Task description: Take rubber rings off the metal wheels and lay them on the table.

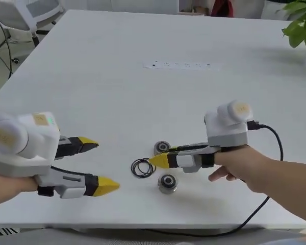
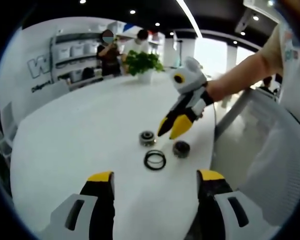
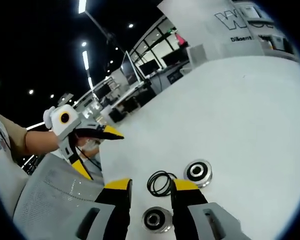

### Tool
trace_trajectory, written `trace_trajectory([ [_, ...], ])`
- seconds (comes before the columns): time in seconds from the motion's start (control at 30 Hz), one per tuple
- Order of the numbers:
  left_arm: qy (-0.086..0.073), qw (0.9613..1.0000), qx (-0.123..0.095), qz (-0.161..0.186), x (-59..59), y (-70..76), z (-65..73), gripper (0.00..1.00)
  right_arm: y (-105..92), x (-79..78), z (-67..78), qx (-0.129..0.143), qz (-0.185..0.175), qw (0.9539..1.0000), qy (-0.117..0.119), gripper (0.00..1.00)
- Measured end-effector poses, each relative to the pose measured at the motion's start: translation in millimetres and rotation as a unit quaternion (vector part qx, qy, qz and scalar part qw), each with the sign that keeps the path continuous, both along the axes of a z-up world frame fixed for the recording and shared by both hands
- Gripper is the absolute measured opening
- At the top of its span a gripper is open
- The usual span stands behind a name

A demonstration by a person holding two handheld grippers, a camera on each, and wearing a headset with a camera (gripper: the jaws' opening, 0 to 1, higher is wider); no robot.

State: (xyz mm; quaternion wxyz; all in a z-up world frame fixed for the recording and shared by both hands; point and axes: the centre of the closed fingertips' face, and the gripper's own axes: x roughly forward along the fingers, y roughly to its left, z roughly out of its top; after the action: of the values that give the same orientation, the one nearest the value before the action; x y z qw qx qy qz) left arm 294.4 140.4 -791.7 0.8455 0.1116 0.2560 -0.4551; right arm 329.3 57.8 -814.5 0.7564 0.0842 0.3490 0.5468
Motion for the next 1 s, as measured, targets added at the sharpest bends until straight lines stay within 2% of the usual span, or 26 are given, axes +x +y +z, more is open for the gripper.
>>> trace_trajectory([
  [0.1, -0.001, 1.0000, -0.002, 0.003, -0.9, 0.3, 4.6, 0.68, -4.7, -0.6, 6.8, 0.004, -0.001, 0.9999, -0.011, 0.33],
  [0.27, -0.003, 1.0000, -0.003, 0.004, -1.9, -3.0, 10.4, 0.69, -16.9, 0.0, 12.7, -0.015, 0.005, 0.9982, -0.058, 0.40],
  [0.37, -0.006, 1.0000, -0.006, 0.004, -2.5, -6.6, 15.2, 0.69, -21.6, -1.7, 17.4, -0.015, 0.005, 0.9975, -0.068, 0.44],
  [0.5, -0.011, 0.9999, -0.009, 0.004, -2.7, -9.5, 19.3, 0.69, -31.3, 0.6, 23.9, -0.026, 0.002, 0.9937, -0.109, 0.55],
  [0.6, -0.014, 0.9999, -0.007, 0.004, -3.3, -10.6, 21.9, 0.70, -38.7, -0.8, 29.6, -0.035, 0.001, 0.9901, -0.136, 0.59],
  [0.83, -0.021, 0.9996, -0.006, 0.016, -2.0, -8.0, 30.6, 0.71, -54.3, -7.3, 34.4, -0.052, 0.001, 0.9834, -0.174, 0.69],
  [0.93, -0.018, 0.9996, -0.005, 0.023, -3.0, -6.5, 30.9, 0.72, -61.3, -10.5, 32.2, -0.059, -0.004, 0.9835, -0.171, 0.71],
  [1.0, -0.018, 0.9995, -0.003, 0.028, -4.3, -4.8, 31.2, 0.73, -66.6, -13.4, 30.2, -0.072, -0.002, 0.9818, -0.176, 0.73],
])
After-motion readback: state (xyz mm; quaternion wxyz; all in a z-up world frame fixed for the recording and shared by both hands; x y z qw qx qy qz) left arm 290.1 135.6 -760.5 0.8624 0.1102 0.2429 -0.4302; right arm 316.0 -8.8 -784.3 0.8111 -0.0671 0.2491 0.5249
